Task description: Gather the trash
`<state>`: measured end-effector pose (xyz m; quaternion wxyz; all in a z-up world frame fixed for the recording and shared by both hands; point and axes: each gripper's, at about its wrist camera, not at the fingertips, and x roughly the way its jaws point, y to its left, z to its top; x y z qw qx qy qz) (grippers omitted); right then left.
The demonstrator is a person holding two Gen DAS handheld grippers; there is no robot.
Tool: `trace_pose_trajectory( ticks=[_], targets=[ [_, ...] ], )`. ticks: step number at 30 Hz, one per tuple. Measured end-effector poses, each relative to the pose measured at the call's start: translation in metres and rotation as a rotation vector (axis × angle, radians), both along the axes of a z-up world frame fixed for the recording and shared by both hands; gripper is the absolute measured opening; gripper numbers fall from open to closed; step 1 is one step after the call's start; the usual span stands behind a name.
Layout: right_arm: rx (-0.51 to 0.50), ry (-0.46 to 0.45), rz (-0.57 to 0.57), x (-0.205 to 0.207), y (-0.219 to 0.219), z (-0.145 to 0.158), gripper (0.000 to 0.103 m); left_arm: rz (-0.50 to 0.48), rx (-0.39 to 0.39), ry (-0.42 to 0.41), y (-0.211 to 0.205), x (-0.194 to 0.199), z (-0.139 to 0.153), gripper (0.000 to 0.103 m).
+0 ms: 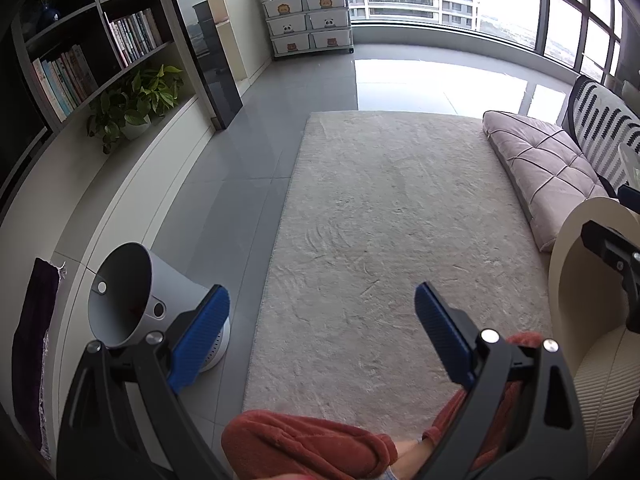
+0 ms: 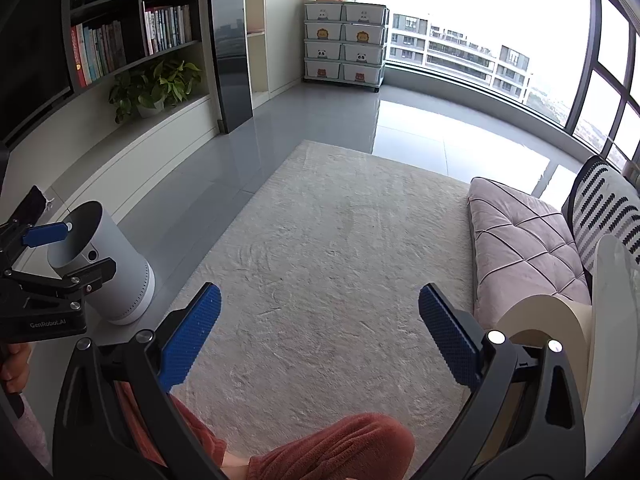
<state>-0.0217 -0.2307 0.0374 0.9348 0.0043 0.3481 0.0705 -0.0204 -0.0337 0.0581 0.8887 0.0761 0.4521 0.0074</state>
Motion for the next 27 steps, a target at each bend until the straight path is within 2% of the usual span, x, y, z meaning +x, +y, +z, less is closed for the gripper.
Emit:
trace_pose_trajectory(
  ticks=[27],
  targets=[
    [0.002, -0.013, 0.008, -0.0064, -0.0019, 0.0028, 0.096, -0.007, 0.009, -0.01, -0.0042, -0.0033, 0.0035, 0.094]
  ],
)
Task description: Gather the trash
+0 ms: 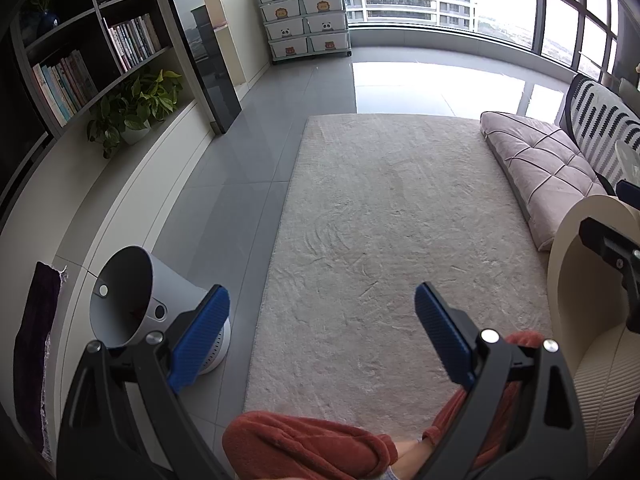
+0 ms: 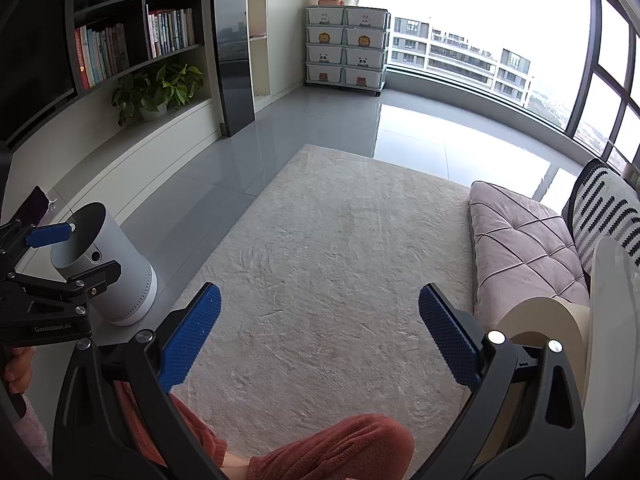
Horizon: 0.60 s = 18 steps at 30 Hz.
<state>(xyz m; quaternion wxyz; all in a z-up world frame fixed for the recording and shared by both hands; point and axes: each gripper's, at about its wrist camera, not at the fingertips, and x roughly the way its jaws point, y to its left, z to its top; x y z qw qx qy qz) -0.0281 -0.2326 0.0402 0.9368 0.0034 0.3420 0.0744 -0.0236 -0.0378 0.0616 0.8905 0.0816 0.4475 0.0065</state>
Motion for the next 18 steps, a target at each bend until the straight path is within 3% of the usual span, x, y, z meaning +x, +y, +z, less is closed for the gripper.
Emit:
trace_pose_trajectory(
  ticks=[18],
  targets=[
    [-0.009, -0.009, -0.001, -0.0033, 0.0044, 0.0007, 0.096, -0.054, -0.012, 0.006, -0.0051, -0.0042, -0.0001, 0.094]
  ],
)
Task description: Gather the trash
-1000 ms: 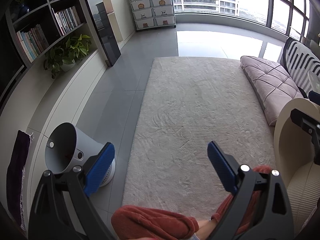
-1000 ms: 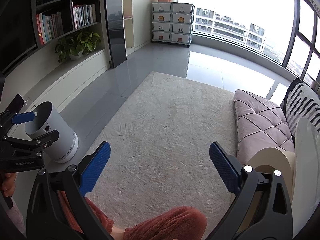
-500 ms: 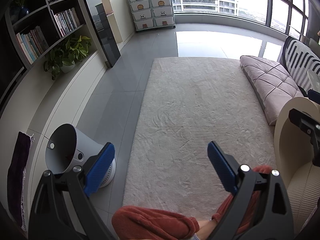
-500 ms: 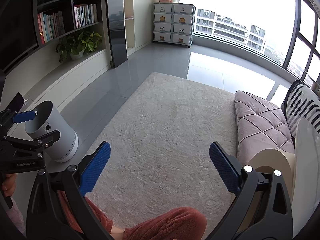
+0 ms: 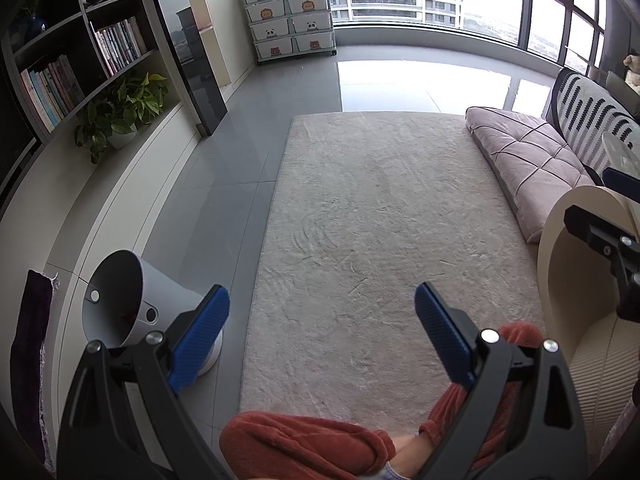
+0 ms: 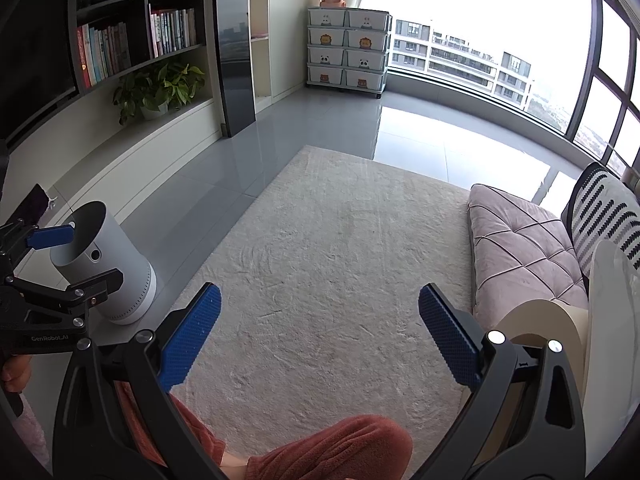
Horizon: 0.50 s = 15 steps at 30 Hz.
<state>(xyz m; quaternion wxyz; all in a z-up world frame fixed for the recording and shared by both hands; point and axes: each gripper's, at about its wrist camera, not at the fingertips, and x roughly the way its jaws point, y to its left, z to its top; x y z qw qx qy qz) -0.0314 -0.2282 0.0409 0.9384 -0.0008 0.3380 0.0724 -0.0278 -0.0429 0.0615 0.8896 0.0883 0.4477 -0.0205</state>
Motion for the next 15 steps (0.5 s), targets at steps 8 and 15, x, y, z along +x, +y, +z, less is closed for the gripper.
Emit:
trace_pose_trajectory(
  ticks=[8, 15],
  targets=[
    [-0.008, -0.006, -0.003, -0.0011, 0.0018, 0.0014, 0.096, -0.006, 0.017, -0.043, -0.001, -0.0056, 0.0033, 0.094],
    [-0.009, -0.013, 0.006, -0.0037, 0.0038, 0.0023, 0.096, -0.018, 0.008, -0.034, -0.0035, -0.008, 0.0026, 0.094]
  ],
)
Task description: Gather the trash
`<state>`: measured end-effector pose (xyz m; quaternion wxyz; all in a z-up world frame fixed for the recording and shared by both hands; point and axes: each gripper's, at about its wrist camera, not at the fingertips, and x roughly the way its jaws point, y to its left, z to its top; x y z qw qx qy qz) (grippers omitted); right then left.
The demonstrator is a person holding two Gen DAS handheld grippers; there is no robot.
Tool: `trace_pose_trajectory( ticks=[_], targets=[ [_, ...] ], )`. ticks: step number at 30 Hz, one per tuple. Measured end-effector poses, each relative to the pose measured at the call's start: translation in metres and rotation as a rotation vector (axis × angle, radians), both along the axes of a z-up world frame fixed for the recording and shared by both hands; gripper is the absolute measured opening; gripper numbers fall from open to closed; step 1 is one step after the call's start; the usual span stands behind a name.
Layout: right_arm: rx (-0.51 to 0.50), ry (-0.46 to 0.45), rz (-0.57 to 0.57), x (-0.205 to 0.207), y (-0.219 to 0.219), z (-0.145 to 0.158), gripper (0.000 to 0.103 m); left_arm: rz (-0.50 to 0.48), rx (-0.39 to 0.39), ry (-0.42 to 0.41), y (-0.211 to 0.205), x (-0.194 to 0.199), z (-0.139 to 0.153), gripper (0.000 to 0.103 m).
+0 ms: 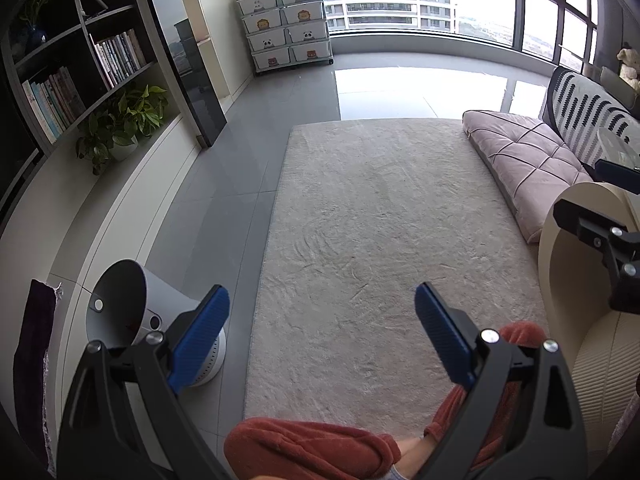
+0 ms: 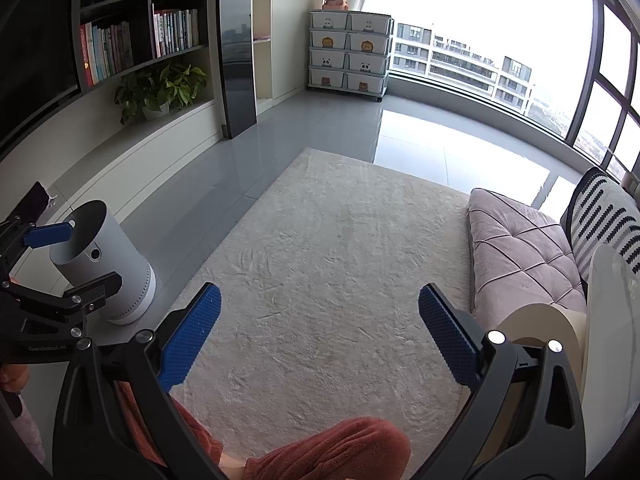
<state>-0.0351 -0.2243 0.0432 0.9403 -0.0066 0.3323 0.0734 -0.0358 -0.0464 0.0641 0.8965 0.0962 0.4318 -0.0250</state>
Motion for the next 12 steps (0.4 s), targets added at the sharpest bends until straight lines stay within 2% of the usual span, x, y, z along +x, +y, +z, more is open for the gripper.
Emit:
trace_pose_trajectory(
  ticks=[6, 12],
  targets=[
    [0.007, -0.002, 0.008, -0.0011, -0.0012, 0.0011, 0.096, -0.021, -0.018, 0.022, 0.0004, -0.0011, -0.0012, 0.094],
    [0.018, 0.001, 0.023, -0.0018, 0.0011, 0.0012, 0.096, -0.02, 0.014, 0.013, -0.0026, -0.0051, -0.0053, 0.094]
  ],
)
